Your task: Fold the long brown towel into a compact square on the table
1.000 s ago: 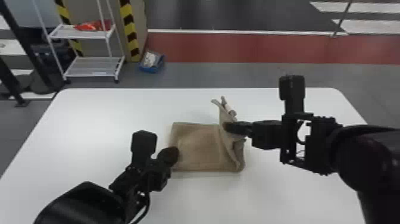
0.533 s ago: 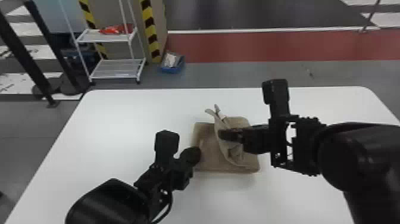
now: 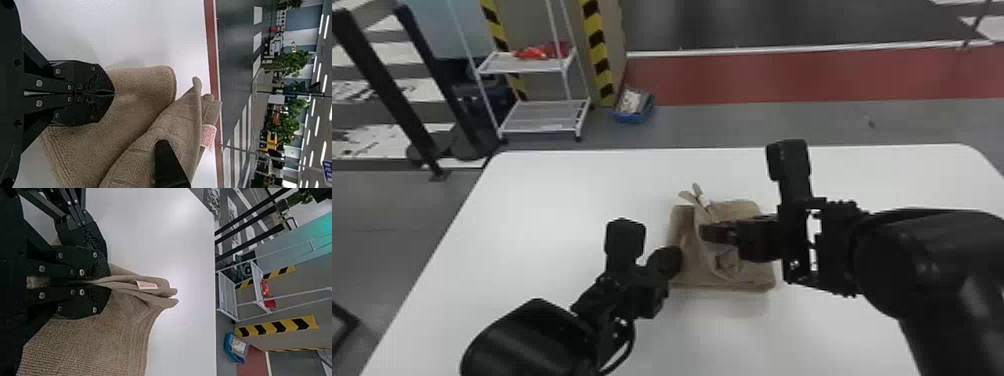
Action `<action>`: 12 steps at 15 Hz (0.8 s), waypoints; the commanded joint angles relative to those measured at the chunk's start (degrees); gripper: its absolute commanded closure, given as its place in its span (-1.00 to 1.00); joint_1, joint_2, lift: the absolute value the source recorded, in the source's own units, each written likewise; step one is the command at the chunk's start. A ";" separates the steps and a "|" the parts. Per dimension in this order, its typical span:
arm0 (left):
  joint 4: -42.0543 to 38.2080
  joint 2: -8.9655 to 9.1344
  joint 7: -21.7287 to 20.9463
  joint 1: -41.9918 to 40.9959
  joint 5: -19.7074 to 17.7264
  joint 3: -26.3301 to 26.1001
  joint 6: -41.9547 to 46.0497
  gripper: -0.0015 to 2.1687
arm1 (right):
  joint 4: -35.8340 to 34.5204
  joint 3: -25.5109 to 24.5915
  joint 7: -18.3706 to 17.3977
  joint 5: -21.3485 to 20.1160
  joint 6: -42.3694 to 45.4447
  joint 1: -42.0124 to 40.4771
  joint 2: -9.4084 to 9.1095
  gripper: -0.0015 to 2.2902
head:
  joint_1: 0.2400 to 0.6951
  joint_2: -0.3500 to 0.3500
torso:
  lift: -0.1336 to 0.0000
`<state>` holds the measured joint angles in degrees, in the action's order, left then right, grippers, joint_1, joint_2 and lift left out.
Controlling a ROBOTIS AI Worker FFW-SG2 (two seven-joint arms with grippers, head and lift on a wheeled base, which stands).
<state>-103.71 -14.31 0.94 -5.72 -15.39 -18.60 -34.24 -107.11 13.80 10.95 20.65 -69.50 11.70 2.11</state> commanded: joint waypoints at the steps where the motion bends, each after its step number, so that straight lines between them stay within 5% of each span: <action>1: 0.18 -0.02 0.02 0.00 0.00 0.23 0.00 0.33 | 0.59 0.70 -0.06 -0.08 2.39 0.08 0.00 -0.27 | 1.00 0.32 | -0.91; 3: 0.27 0.07 0.02 0.09 -0.08 0.23 0.00 0.33 | 0.76 0.62 0.03 0.01 4.50 -0.45 0.17 -0.69 | 1.00 0.34 | -0.91; 5: 0.27 0.07 0.02 0.09 -0.17 0.23 0.00 0.33 | 0.41 0.18 0.65 1.06 7.14 -1.85 0.70 -0.88 | 1.00 0.35 | -0.91; 8: -0.17 -0.11 0.20 -0.08 -0.52 0.32 0.00 0.33 | -4.69 -2.90 1.17 2.11 9.25 -6.95 1.32 -0.88 | 1.00 0.35 | -0.91; 10: -1.23 -0.28 0.11 -1.05 -0.87 0.94 -0.18 0.33 | -9.26 -6.68 1.53 5.28 9.95 -11.34 4.04 -0.88 | 1.00 0.30 | -0.91; 12: -1.84 -0.46 0.11 -1.67 -1.49 1.46 -0.18 0.33 | -14.53 -10.55 4.07 7.48 10.13 -15.91 5.89 -0.53 | 1.00 0.23 | -0.91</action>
<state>-105.09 -14.65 1.06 -6.85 -16.45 -17.55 -34.38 -117.90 5.93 14.15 26.64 -59.59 -0.97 6.71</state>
